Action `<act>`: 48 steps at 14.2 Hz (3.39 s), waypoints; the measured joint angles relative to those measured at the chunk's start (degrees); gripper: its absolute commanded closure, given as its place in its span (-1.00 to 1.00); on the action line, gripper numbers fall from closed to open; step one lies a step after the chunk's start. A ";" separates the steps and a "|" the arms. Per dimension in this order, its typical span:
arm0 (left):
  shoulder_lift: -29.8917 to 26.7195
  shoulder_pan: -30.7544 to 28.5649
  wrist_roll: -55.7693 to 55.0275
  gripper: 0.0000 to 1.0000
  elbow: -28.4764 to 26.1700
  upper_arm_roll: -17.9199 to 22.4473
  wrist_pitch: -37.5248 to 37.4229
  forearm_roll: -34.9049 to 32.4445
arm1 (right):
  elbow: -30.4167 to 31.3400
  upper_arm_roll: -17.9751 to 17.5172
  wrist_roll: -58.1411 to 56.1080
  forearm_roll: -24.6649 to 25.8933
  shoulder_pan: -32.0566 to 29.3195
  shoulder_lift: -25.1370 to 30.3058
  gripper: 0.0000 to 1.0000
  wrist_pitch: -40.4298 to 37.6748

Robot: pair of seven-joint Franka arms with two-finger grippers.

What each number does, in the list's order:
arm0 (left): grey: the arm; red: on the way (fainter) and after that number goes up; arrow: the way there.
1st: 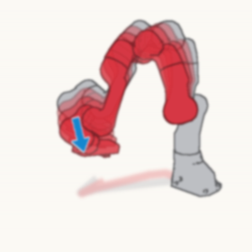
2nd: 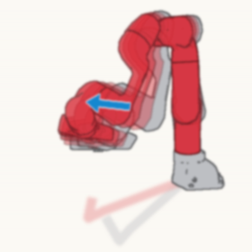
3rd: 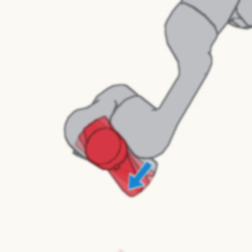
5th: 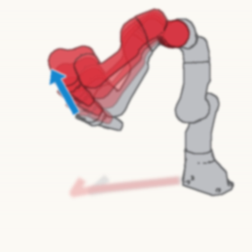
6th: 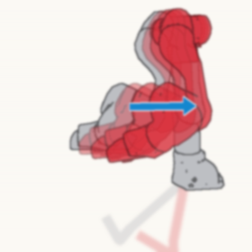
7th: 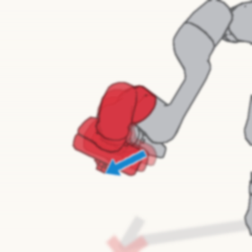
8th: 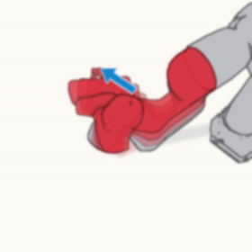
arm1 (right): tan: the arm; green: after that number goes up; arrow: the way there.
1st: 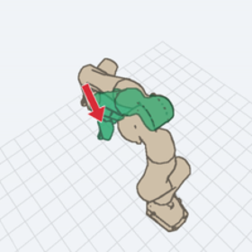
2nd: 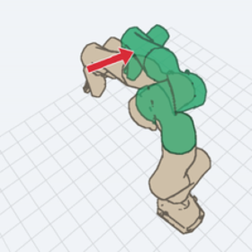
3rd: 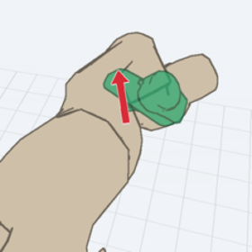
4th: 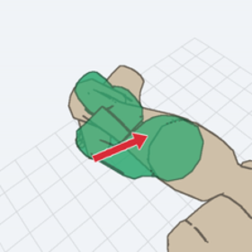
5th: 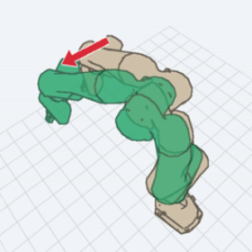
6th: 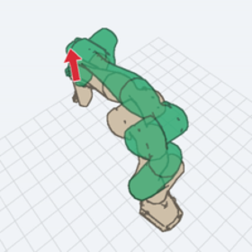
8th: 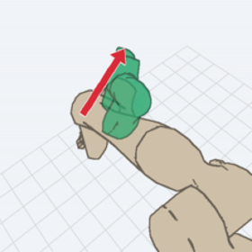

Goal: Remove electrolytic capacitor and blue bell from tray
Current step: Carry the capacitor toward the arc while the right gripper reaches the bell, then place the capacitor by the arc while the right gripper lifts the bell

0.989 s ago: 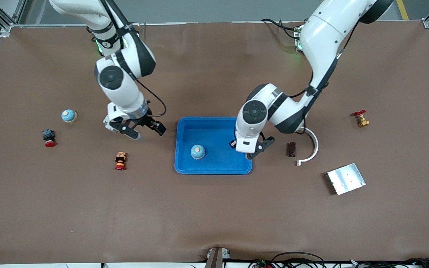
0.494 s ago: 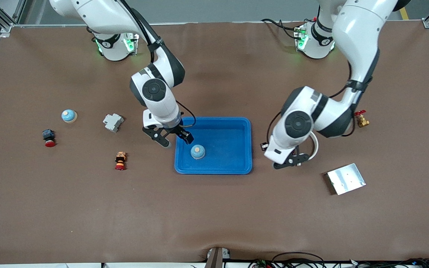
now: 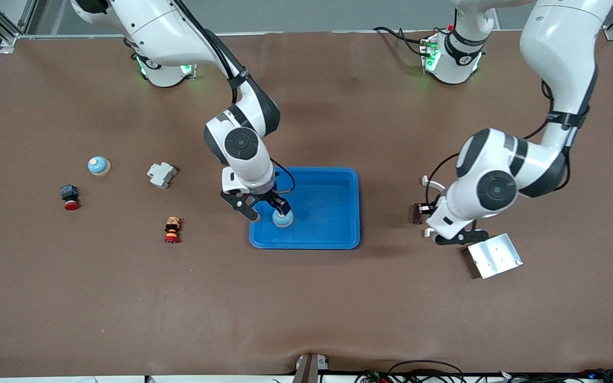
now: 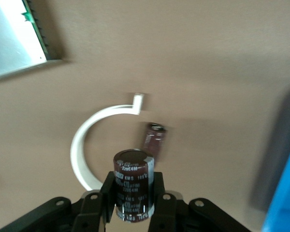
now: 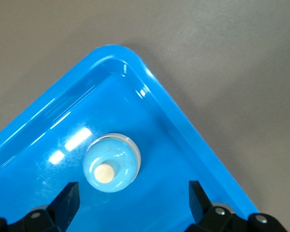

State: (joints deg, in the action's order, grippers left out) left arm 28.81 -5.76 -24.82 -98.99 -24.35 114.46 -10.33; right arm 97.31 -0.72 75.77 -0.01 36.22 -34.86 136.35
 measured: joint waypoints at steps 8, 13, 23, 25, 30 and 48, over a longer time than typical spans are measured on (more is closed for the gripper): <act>-0.21 -13.57 12.14 1.00 -7.08 -5.15 5.45 -5.23 | -6.25 0.02 0.08 0.09 0.34 -7.04 -1.00 -0.93; -0.21 -15.69 12.18 1.00 -12.99 -5.92 14.25 -9.74 | -7.82 0.02 0.08 0.10 0.51 -9.54 -1.00 -0.75; 0.37 -19.98 12.18 1.00 -20.03 -5.95 23.40 -17.13 | -9.13 0.02 0.08 0.12 0.78 -10.44 -0.18 -0.79; 0.94 -20.75 12.18 1.00 -20.48 -5.95 24.48 -18.59 | -9.18 0.02 0.07 0.12 0.99 -10.44 0.89 -0.79; 2.13 -21.76 12.18 1.00 -20.79 -5.96 26.12 -19.76 | -11.35 0.03 0.07 0.11 1.10 -10.45 1.00 -2.26; 3.13 -22.14 12.12 -0.81 -20.99 -5.97 27.79 -19.76 | -0.74 1.53 -40.13 -0.06 -14.29 7.12 1.00 -14.10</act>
State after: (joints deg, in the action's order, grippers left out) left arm 31.94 -27.91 -12.70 -119.98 -30.33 142.25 -30.09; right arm 96.57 0.81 35.64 -0.07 21.93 -27.74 122.25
